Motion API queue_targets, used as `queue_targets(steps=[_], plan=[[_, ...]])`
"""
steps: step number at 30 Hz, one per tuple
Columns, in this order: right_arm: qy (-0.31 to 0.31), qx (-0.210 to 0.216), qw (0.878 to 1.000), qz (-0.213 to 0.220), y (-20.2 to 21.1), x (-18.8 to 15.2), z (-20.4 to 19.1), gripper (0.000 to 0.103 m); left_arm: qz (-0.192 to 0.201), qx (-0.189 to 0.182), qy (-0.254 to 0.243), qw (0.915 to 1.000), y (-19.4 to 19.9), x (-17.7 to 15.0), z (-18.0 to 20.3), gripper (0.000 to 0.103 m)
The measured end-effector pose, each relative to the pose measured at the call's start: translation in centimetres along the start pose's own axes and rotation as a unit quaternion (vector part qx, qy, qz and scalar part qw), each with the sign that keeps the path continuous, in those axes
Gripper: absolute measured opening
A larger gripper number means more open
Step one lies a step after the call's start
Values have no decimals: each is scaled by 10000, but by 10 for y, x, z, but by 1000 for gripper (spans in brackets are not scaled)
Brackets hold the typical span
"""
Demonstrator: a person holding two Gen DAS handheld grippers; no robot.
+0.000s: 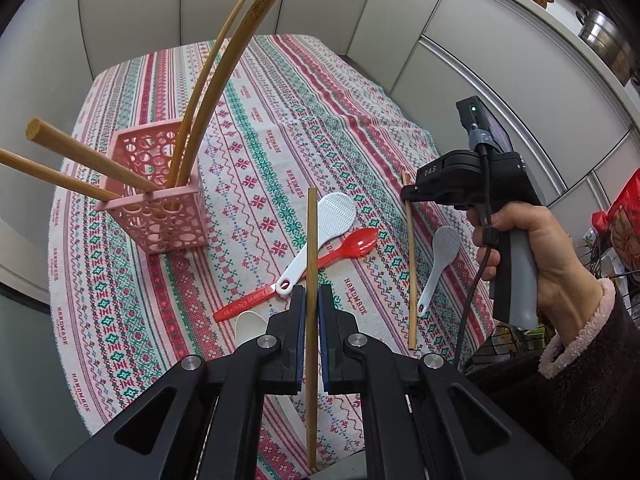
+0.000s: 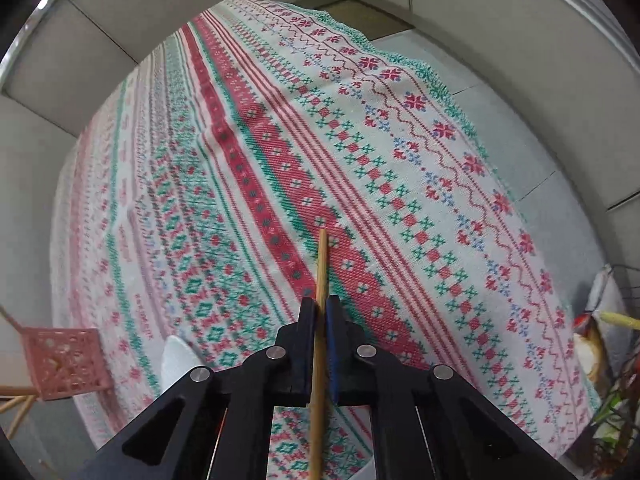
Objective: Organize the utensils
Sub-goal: 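Close the right gripper on another chopstick and lift it upright, then carry both held chopsticks upright over the pink basket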
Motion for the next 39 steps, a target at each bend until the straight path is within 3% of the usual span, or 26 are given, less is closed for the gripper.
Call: queue_targets(steps=[12, 21, 26, 33, 39], plan=[[818, 934, 9896, 729, 111, -36, -35, 5, 512, 48, 13, 9987, 29, 8, 11, 6], [1438, 1415, 9627, 1800, 193, -57, -66, 5, 1582, 180, 179, 9871, 100, 21, 10, 6], [1607, 1638, 9486, 2181, 219, -59, -81, 5, 2493, 417, 461, 9664, 152, 25, 1, 6], [1703, 1940, 9338, 2479, 243, -62, -100, 5, 3669, 859, 773, 9231, 208, 34, -5, 6], [1703, 2054, 9313, 2478, 240, -60, -108, 5, 4286, 1365, 786, 8896, 221, 48, -8, 6]])
Point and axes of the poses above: each gripper's, at about its wrist camera, not at the fingertips, and y roughly against the way its jaws point, z to its right, x to its top, the point moved 4 cm from there along -y, roughly the way its jaws point, and after that the axes turned 4 degrees about y, right-handed, at the moved point
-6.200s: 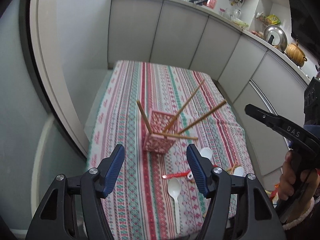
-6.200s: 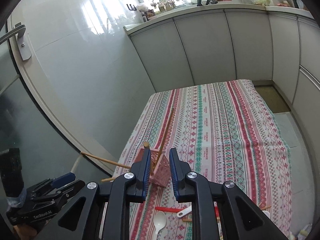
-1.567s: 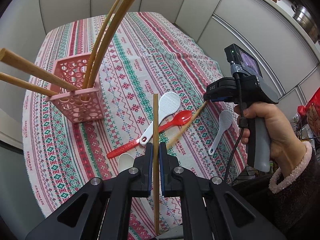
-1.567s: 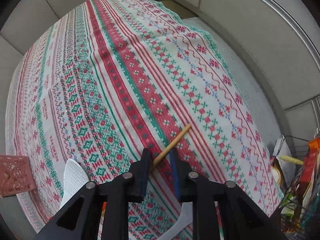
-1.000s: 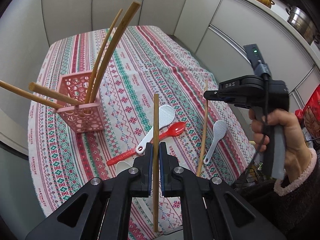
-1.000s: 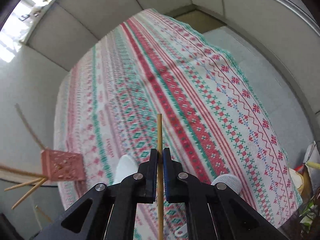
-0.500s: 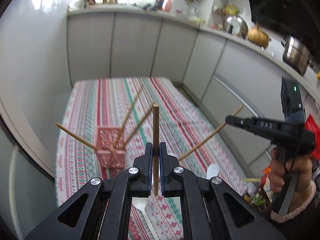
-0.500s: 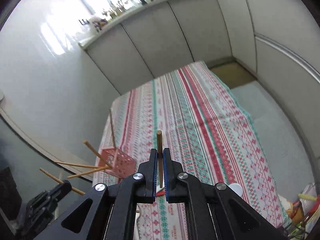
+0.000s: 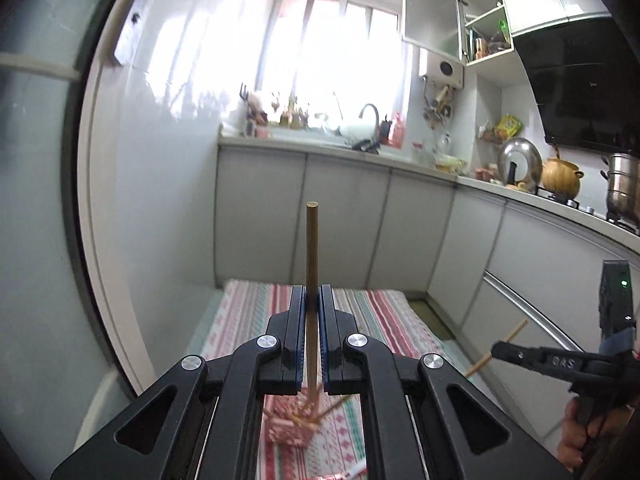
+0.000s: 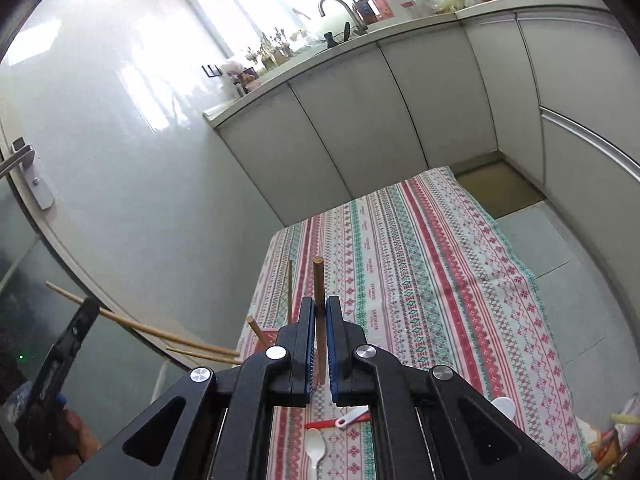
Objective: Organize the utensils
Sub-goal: 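Carry both held chopsticks upright over the pink basket, then open the left gripper to drop its chopstick into the basket while the right keeps holding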
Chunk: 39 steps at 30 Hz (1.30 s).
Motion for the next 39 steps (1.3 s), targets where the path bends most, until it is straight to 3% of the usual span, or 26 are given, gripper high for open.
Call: queue_targets(steps=[3, 8, 14, 21, 28, 31, 33, 39], plan=[[-39, 10, 10000, -7, -2, 0, 1, 5, 75, 252, -135, 9996, -14, 0, -1, 6], [-20, -43, 10000, -11, -4, 0, 3, 5, -381, 372, 64, 9986, -59, -19, -18, 6], [-19, -79, 9999, -60, -7, -3, 7, 5, -611, 609, -132, 9962, -98, -39, -25, 6], [-31, -154, 9998, -77, -6, -3, 10, 5, -1044, 719, -162, 9918, -131, -65, -36, 6], [74, -128, 9999, -19, -4, -3, 5, 5, -1282, 527, -73, 9903, -139, -73, -35, 8], [100, -93, 9999, 50, 0, 0, 0, 5, -1266, 444, -79, 9909, -125, -70, -32, 19], [117, -22, 9999, 124, 6, 3, -6, 5, -1203, 416, -22, 9919, -109, -66, -33, 38], [306, 220, 9977, 571, 34, 20, -35, 5, -1216, 523, 140, 9911, -56, -56, -47, 48]])
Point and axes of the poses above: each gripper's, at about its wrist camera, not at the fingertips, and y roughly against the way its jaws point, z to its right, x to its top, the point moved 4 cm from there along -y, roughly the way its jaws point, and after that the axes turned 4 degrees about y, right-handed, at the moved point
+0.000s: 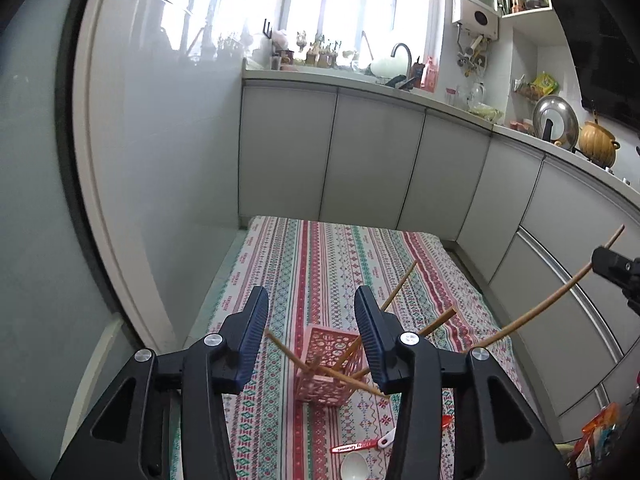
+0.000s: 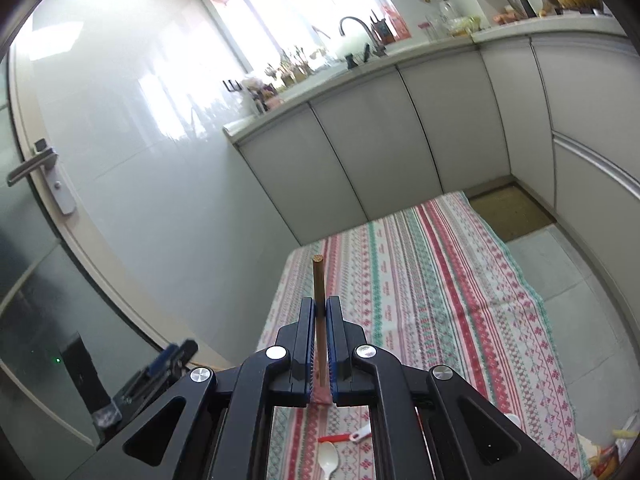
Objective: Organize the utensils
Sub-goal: 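Open the left gripper to drop its chopstick into the basket while the right keeps holding, then open the right gripper to drop its chopstick into the pink basket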
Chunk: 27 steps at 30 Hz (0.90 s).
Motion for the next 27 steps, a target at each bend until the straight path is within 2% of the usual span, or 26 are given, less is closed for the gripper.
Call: queue_targets(steps=[8, 12, 18, 23, 27], plan=[[385, 204, 9980, 458, 3, 20, -47, 5, -332, 219, 121, 9991, 30, -15, -32, 54], [567, 198, 9974, 386, -23, 14, -64, 5, -549, 426, 98, 9975, 27, -25, -47, 55], [845, 40, 9962, 185, -75, -7, -76, 5, -1101, 598, 124, 9920, 5, -42, -67, 55], [1072, -142, 9939, 212, -109, -20, -79, 5, -1321, 514, 327, 9894, -8, -47, -76, 55], [1207, -221, 9923, 188, -130, -30, -82, 5, -1378, 558, 306, 9884, -13, -47, -77, 55]])
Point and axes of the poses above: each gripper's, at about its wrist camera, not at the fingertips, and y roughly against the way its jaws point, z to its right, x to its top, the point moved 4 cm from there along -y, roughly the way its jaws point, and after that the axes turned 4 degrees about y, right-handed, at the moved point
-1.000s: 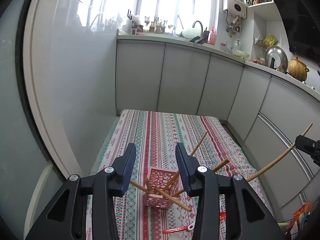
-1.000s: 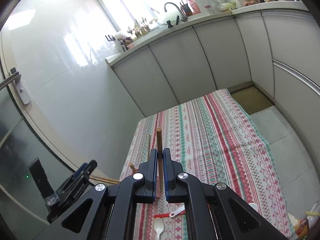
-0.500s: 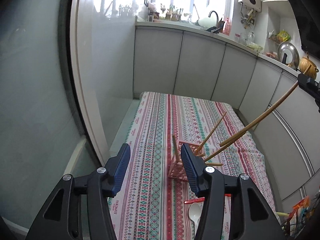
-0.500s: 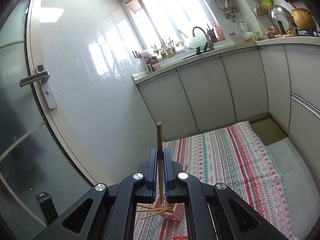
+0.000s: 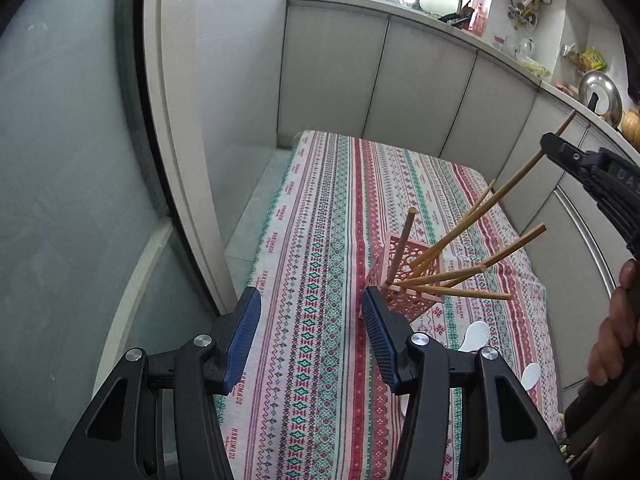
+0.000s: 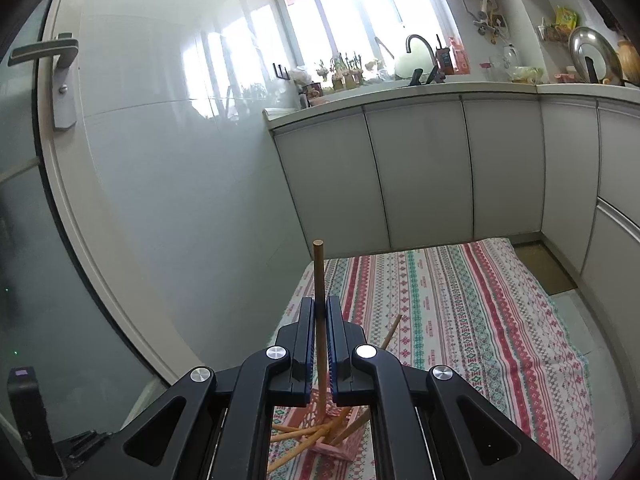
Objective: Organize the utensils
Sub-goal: 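Open the right gripper to drop its chopstick into the pink basket, then lower the left gripper onto a white plastic spoon and close on it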
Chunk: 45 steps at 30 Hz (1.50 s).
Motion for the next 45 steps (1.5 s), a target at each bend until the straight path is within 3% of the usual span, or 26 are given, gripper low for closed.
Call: queue_targets(steps=[12, 15, 23, 25, 27, 28, 32, 37, 45], plan=[[-70, 140, 9995, -277, -26, -21, -2, 7, -181, 103, -41, 9998, -10, 3, 2, 55], [-133, 259, 9991, -294, -19, -19, -1, 16, -200, 96, -76, 9997, -11, 3, 4, 55], [-224, 340, 9987, -301, 21, -9, 12, 17, -295, 35, -266, 9992, -12, -2, 16, 57], [-211, 269, 9988, -352, 34, -7, 20, 22, -347, 32, -358, 9988, -12, -6, 19, 62], [-194, 118, 9991, -361, 48, -8, 32, 46, -403, 33, -461, 9981, -13, -11, 22, 63], [-177, 48, 9991, -373, 54, -10, 38, 49, -454, 32, -518, 9976, -15, -13, 24, 64], [-163, -287, 9972, -668, 70, -22, 65, 50, -686, -69, -667, 9954, -21, -25, 34, 65], [-341, -588, 9903, -1208, 79, -48, 102, 60, -1041, -154, -942, 9900, -33, -43, 54, 65], [-842, -851, 9596, -2546, 67, -107, 156, 68, -1576, -254, -1541, 9751, -51, -80, 90, 65]])
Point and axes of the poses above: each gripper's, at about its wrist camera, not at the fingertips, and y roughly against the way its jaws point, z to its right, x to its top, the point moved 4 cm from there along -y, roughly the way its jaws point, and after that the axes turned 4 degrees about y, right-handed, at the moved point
